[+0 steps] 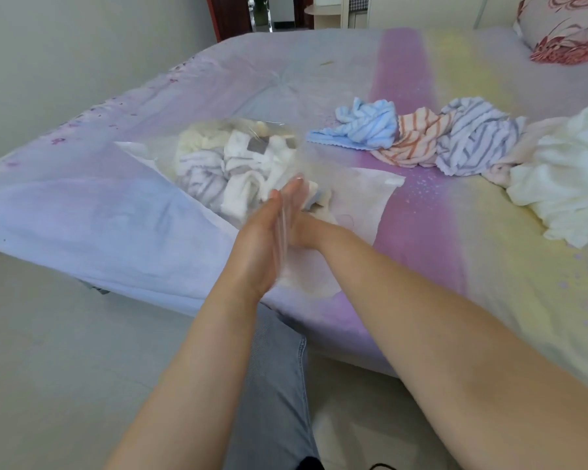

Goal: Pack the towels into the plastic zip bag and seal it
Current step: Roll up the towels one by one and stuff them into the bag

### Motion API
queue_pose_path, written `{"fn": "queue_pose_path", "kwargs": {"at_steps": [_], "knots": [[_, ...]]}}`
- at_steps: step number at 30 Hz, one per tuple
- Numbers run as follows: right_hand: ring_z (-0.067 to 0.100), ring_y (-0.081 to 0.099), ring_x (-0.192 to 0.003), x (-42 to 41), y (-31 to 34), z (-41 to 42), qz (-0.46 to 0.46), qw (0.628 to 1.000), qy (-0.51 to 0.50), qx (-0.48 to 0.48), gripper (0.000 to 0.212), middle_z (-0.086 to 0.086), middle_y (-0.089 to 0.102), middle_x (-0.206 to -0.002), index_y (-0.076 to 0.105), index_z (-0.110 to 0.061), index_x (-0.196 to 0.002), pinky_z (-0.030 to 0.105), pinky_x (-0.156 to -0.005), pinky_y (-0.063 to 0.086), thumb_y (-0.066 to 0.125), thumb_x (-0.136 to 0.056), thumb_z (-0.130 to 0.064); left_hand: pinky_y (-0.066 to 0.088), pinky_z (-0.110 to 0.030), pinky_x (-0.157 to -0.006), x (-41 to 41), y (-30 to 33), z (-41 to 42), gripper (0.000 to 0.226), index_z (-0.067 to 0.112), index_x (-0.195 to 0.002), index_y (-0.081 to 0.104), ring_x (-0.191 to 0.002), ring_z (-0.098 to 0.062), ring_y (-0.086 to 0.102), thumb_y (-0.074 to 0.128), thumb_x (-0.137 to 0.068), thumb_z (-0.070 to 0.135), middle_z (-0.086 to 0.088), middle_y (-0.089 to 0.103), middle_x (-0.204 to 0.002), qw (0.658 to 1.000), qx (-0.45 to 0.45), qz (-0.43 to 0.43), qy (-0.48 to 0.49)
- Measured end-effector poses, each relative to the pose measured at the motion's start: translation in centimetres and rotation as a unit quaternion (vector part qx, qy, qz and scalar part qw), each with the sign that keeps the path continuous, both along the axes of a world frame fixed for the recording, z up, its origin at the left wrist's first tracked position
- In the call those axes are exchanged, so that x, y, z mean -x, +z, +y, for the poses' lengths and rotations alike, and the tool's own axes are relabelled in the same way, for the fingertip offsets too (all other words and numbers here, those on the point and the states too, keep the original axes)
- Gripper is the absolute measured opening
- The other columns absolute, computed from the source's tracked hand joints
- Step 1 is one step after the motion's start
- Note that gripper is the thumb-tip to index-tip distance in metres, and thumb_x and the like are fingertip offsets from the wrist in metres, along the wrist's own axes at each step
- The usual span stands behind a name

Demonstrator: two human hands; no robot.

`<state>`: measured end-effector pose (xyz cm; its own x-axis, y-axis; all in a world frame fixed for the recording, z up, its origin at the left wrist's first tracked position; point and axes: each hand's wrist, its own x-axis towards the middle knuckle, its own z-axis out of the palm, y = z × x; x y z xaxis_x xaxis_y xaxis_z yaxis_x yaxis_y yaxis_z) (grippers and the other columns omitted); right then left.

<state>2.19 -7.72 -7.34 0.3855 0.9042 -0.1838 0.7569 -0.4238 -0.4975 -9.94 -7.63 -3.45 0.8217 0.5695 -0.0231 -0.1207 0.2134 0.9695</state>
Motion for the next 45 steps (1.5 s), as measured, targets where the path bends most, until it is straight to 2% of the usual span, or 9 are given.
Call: {"fn": "queue_pose_path", "kwargs": {"at_steps": [4, 8, 12, 16, 27, 33, 37, 42, 45], "knots": [[0.021, 0.046, -0.121, 0.0, -1.7, -1.7, 0.064, 0.995, 0.033, -0.071, 0.04, 0.006, 0.052, -0.137, 0.049, -0.015, -0.133, 0.022, -0.096, 0.03, 0.034, -0.097, -0.007, 0.023, -0.03, -0.109, -0.2, -0.1, 1.9, 0.048, 0.027, -0.148, 0.035, -0.144, -0.003, 0.026, 0.015, -0.106, 0.038, 0.005, 0.034, -0.156, 1.0, 0.004, -0.012, -0.021], [0.013, 0.062, -0.107, -0.7, -3.8, -8.2, 0.077, 0.974, -0.069, -0.2, 0.03, -0.008, 0.07, -0.111, 0.065, -0.025, -0.116, 0.023, -0.088, 0.046, 0.045, -0.096, -0.015, 0.031, -0.022, -0.102, -1.6, -2.0, 1.9, 0.044, 0.035, -0.142, 0.041, -0.14, 0.001, 0.031, 0.021, -0.104, 0.044, 0.015, 0.041, -0.147, 0.998, -0.056, 0.036, -0.02], [0.009, 0.056, -0.061, -2.8, -4.1, -13.9, 0.056, 0.878, -0.221, -0.42, 0.027, -0.021, 0.063, -0.069, 0.066, -0.027, -0.096, 0.028, -0.062, 0.046, 0.046, -0.089, -0.009, 0.021, -0.023, -0.113, -3.0, -2.6, 0.0, 0.044, 0.042, -0.141, 0.043, -0.135, 0.007, 0.028, 0.021, -0.104, 0.049, 0.024, 0.035, -0.146, 0.969, -0.213, 0.125, -0.006], [0.015, 0.06, -0.065, -7.6, -2.9, -15.0, 0.068, 0.806, -0.341, -0.479, 0.025, -0.011, 0.06, -0.066, 0.059, -0.027, -0.095, 0.034, -0.066, 0.048, 0.043, -0.089, -0.009, 0.018, -0.024, -0.114, -5.2, -3.1, -0.5, 0.047, 0.034, -0.146, 0.039, -0.143, -0.007, 0.026, 0.019, -0.105, 0.045, 0.013, 0.037, -0.152, 0.928, -0.319, 0.193, -0.002], [0.029, 0.051, -0.118, -21.2, -0.3, -5.6, -0.193, 0.951, -0.199, -0.138, 0.046, 0.007, 0.042, -0.14, 0.048, -0.021, -0.132, 0.038, -0.09, 0.045, 0.05, -0.087, -0.013, 0.01, -0.037, -0.118, -11.2, -9.8, 2.7, 0.052, 0.026, -0.151, 0.029, -0.15, -0.021, 0.012, 0.016, -0.105, 0.043, -0.006, 0.023, -0.161, 0.824, -0.435, 0.362, -0.012], [0.023, 0.059, -0.103, -27.4, -1.1, 0.8, -0.229, 0.959, -0.165, -0.029, 0.032, -0.002, -0.006, -0.162, 0.058, -0.021, -0.121, 0.036, -0.086, 0.047, 0.05, -0.091, -0.012, 0.009, -0.037, -0.12, -11.3, -12.8, 2.5, 0.05, 0.032, -0.151, 0.025, -0.15, -0.019, 0.012, 0.01, -0.103, 0.037, 0.003, 0.028, -0.159, 0.796, -0.517, 0.314, 0.028], [0.027, 0.052, -0.122, -30.7, -2.4, 3.0, -0.193, 0.961, -0.166, 0.103, 0.065, 0.007, 0.011, -0.16, 0.03, -0.018, -0.148, 0.037, -0.102, 0.043, 0.052, -0.086, -0.023, 0.011, -0.041, -0.12, -11.9, -14.7, 2.7, 0.063, 0.028, -0.151, 0.026, -0.15, -0.02, 0.015, 0.001, -0.095, 0.04, 0.002, 0.03, -0.159, 0.744, -0.585, 0.32, 0.047], [0.037, 0.059, -0.105, -29.4, -3.1, 1.7, -0.23, 0.963, -0.14, 0.026, 0.04, 0.013, 0.018, -0.152, 0.053, -0.003, -0.126, 0.037, -0.09, 0.046, 0.054, -0.088, -0.015, 0.011, -0.04, -0.119, -12.2, -15.2, 3.0, 0.07, 0.023, -0.15, 0.034, -0.149, -0.021, 0.018, 0.0, -0.092, 0.042, -0.001, 0.034, -0.157, 0.723, -0.603, 0.333, 0.055], [0.036, 0.056, -0.112, -25.6, -2.2, 0.0, -0.21, 0.961, -0.138, -0.118, 0.029, 0.017, 0.046, -0.132, 0.066, -0.009, -0.114, 0.037, -0.09, 0.044, 0.055, -0.088, -0.013, 0.009, -0.04, -0.119, -12.2, -15.2, 2.9, 0.072, 0.023, -0.15, 0.034, -0.149, -0.021, 0.018, -0.001, -0.09, 0.043, 0.0, 0.034, -0.157, 0.723, -0.602, 0.334, 0.055]]}}
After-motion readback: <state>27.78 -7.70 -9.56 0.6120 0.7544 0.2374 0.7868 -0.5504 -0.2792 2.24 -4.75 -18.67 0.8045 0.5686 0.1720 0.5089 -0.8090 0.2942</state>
